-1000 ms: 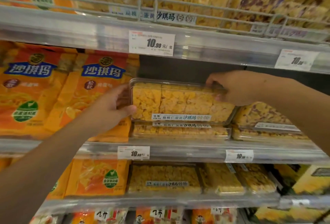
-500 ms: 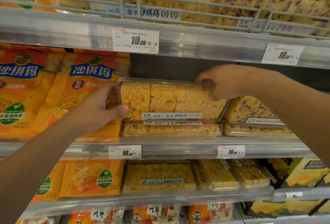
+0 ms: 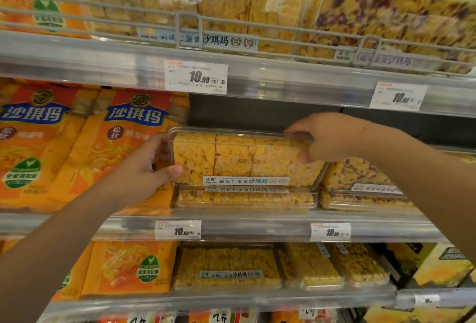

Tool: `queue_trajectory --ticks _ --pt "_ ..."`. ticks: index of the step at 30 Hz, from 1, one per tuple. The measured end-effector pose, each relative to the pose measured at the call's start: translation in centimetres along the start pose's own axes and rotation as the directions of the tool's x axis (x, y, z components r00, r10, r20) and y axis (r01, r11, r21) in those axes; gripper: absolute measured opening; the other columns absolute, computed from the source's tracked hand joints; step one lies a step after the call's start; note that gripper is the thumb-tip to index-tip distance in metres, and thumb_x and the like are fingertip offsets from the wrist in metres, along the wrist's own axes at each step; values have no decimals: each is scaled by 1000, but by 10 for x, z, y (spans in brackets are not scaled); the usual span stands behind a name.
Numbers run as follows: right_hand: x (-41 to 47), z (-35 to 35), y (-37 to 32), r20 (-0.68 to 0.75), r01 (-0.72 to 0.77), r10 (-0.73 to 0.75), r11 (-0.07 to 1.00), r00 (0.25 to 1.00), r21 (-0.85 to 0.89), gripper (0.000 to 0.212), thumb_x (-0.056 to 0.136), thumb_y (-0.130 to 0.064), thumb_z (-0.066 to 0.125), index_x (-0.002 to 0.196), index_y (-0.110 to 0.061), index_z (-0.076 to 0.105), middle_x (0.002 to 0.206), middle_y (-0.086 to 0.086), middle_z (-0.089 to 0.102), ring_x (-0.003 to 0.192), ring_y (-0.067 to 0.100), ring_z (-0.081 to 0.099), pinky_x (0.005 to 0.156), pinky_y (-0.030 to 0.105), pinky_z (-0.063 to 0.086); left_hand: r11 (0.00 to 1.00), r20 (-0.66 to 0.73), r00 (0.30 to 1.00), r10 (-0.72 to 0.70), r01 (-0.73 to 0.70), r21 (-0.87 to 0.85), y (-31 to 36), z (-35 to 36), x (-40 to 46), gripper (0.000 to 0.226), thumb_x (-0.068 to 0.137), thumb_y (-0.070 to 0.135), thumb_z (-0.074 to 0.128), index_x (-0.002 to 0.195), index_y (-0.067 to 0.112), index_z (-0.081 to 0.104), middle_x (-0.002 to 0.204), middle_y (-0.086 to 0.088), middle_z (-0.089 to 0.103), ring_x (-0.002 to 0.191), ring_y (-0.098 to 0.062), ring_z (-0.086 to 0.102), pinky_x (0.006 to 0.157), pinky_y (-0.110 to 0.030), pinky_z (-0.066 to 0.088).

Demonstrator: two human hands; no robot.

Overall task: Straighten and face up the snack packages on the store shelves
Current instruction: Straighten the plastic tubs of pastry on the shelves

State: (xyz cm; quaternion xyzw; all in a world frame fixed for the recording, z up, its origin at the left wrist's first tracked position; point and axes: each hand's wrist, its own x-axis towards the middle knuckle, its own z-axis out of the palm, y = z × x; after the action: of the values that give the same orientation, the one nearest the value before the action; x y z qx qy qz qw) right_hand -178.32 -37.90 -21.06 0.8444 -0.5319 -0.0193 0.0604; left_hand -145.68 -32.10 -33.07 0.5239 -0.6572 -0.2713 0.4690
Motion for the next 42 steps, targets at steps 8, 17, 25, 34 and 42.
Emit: queue_trajectory --ticks 8,17,25,34,42 --pt "-7 -6 0 58 -31 27 997 998 75 95 76 -37 80 152 -34 23 153 -4 37 131 21 42 97 30 39 997 48 999 -5 9 -79 1 -3 0 88 61 28 83 132 52 36 123 22 60 116 5 55 91 -26 51" --pt "-7 -6 -1 49 -39 33 991 998 129 93 74 -40 82 150 -32 30 149 -5 42 121 16 45 85 22 37 996 49 999 17 -12 -93 4 -2 -2 82 57 30 84 120 61 40 117 29 60 115 10 53 87 -19 51" --pt "-18 3 -6 -41 -59 62 996 997 62 95 76 -48 77 152 -28 25 153 -1 38 136 24 39 104 34 36 942 -369 885 283 -184 280 8 43 -40 87 82 27 75 146 30 18 143 7 34 133 -9 34 107 -33 33" --pt "-96 62 -18 -447 53 -129 983 885 -178 65 83 -34 68 142 -23 43 156 10 31 147 32 15 116 47 3 434 127 615 778 -672 600 -13 130 -68 32 86 6 52 118 10 55 126 -13 56 123 -34 51 100 -49 41" --pt "-139 149 46 -338 -43 26 998 941 -43 53 80 -11 68 132 -16 56 144 10 48 138 34 33 111 51 24 418 326 766 553 -594 688 -20 185 -58 53 84 15 51 137 7 49 150 -18 41 142 -35 33 111 -57 31"
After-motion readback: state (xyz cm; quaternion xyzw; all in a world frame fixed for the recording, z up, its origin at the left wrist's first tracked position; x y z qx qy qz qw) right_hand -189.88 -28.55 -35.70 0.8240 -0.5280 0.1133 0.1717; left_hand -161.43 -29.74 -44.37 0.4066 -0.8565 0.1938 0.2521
